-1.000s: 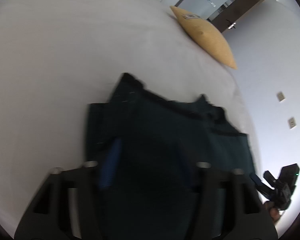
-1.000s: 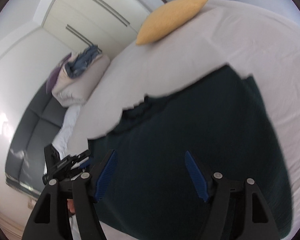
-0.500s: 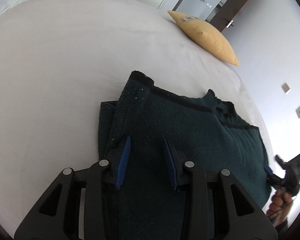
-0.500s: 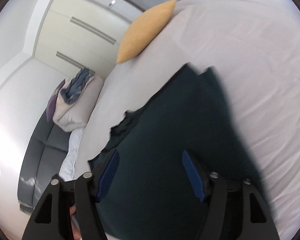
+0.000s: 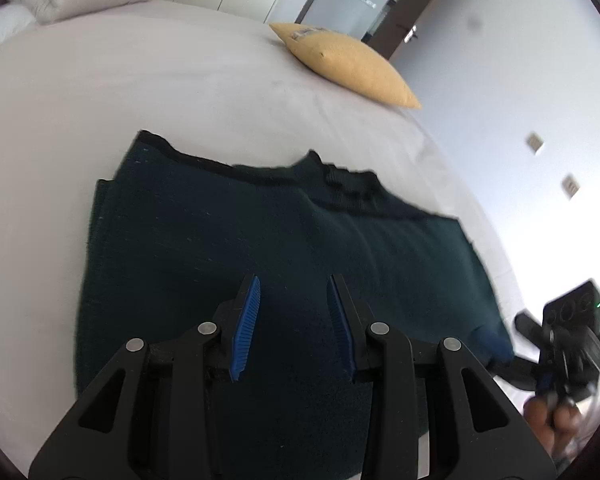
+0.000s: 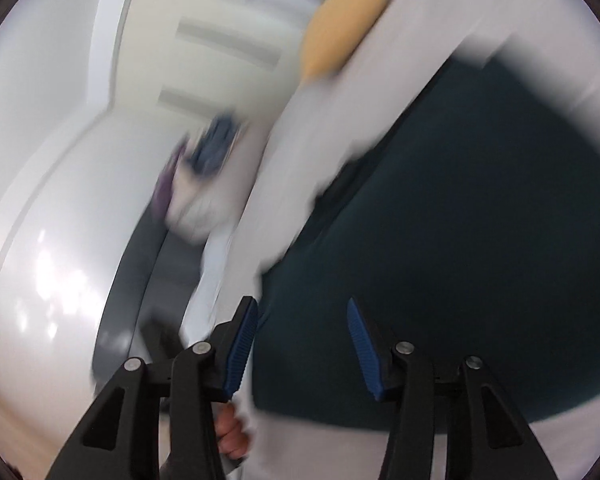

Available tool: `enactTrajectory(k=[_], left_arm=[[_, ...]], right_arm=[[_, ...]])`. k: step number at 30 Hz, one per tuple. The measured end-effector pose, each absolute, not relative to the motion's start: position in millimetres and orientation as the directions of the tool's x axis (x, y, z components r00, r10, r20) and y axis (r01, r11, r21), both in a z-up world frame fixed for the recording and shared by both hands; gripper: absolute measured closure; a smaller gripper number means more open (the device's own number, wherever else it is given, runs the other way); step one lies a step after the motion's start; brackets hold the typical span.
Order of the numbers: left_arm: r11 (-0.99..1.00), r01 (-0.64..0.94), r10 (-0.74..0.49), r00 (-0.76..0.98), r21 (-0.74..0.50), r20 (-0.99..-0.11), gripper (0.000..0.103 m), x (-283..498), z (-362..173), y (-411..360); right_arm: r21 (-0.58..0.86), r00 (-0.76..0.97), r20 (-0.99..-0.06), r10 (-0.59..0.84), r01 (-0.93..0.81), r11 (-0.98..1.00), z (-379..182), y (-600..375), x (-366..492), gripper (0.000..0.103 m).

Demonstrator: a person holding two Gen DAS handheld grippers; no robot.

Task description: Fold small clothes

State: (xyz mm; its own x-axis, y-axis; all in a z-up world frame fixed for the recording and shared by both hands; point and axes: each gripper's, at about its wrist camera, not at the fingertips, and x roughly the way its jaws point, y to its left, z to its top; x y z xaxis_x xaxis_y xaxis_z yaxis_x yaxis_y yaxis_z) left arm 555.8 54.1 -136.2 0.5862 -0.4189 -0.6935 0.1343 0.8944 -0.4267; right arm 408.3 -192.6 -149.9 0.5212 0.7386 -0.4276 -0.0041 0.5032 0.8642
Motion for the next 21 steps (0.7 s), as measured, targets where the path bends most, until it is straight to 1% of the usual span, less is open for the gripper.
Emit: enactTrajectory(k=[3, 4, 5, 7, 8, 10, 11, 12, 13, 20, 21], left_arm=[[0.883, 0.053, -0.409, 0.577, -0.467, -0.707, 0.069, 564, -152, 69], [0.883, 0.019, -0.393, 0.575, -0.468, -0.718, 0.069, 567, -158, 78], [0.888, -0.003, -0.375, 0.573, -0.459, -0.729, 0.069, 569, -162, 85], [0.874, -0.002, -0.397, 0.575, -0.487, -0.715, 0.069, 570, -170, 98], [0.870, 0.005, -0.405, 0.576, -0.493, -0.710, 0.070, 570, -171, 102], [0.877, 0.022, -0.403, 0.580, -0.480, -0.709, 0.070, 569, -173, 101], [0.883, 0.027, -0.395, 0.582, -0.468, -0.711, 0.070, 569, -173, 99], [0.889, 0.030, -0.385, 0.586, -0.456, -0.713, 0.070, 568, -174, 97], [0.890, 0.032, -0.385, 0.588, -0.455, -0.711, 0.070, 568, -174, 96], [0.849, 0.034, -0.445, 0.582, -0.527, -0.680, 0.070, 570, -177, 110], [0.846, 0.032, -0.448, 0.584, -0.532, -0.677, 0.070, 570, -178, 111]], right_arm=[[0.867, 0.427, -0.451, 0.783, 0.002, 0.498, -171, -147, 438, 0.051], [0.855, 0.409, -0.485, 0.773, 0.040, 0.516, -181, -142, 450, 0.051], [0.854, 0.411, -0.492, 0.767, 0.060, 0.516, -186, -142, 459, 0.052], [0.869, 0.424, -0.468, 0.775, 0.063, 0.490, -188, -152, 471, 0.059], [0.870, 0.458, -0.468, 0.756, 0.091, 0.484, -189, -167, 479, 0.063], [0.894, 0.488, -0.435, 0.756, 0.136, 0.427, -196, -188, 487, 0.070], [0.898, 0.508, -0.431, 0.746, 0.158, 0.411, -196, -201, 493, 0.079], [0.888, 0.526, -0.448, 0.723, 0.169, 0.428, -195, -209, 495, 0.084], [0.879, 0.549, -0.461, 0.697, 0.173, 0.445, -191, -220, 498, 0.084], [0.874, 0.687, -0.464, 0.559, 0.253, 0.415, -185, -288, 491, 0.085], [0.863, 0.713, -0.479, 0.512, 0.276, 0.423, -181, -296, 486, 0.083]])
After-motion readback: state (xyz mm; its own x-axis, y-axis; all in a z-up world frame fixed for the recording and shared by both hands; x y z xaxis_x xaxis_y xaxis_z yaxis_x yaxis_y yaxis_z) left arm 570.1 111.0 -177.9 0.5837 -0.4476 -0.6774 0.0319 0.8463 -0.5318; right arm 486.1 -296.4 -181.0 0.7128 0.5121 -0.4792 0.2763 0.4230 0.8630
